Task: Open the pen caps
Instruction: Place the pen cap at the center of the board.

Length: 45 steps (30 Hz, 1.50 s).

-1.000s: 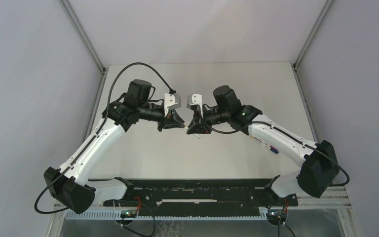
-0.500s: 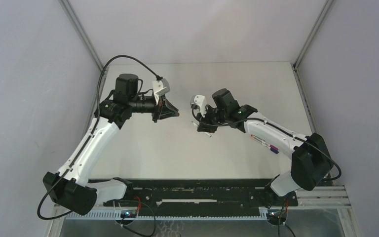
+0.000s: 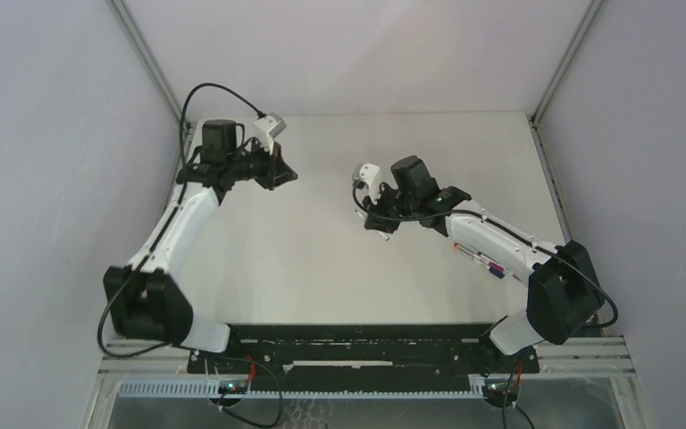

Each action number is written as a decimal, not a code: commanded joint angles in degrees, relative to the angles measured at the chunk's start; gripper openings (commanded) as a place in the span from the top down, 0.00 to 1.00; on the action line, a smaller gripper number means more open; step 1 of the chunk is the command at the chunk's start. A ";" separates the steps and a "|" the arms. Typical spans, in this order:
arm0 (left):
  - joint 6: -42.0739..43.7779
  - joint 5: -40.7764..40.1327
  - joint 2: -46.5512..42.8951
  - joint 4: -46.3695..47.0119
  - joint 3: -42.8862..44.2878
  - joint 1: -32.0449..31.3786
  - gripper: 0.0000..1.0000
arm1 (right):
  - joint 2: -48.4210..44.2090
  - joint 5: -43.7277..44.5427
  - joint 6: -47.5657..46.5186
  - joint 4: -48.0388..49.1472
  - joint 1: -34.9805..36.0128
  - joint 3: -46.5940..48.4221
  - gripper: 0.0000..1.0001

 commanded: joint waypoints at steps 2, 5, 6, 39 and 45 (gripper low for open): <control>-7.94 -8.42 11.77 1.21 7.79 5.18 1.00 | -2.24 1.45 1.76 2.29 -1.65 0.77 1.00; -8.79 -12.27 19.10 -1.77 13.58 6.90 1.00 | -1.99 1.47 1.95 2.31 -2.10 0.76 1.00; -9.29 -12.97 21.70 -3.01 15.74 7.54 1.00 | -1.91 1.67 1.88 2.35 -2.12 0.78 1.00; -18.41 -27.17 55.02 -17.83 45.53 12.08 1.00 | 0.47 2.23 1.31 1.65 -1.64 1.59 1.00; -17.62 -27.62 55.94 -18.47 46.13 12.14 0.92 | 0.62 2.12 1.27 1.65 -1.58 1.47 1.00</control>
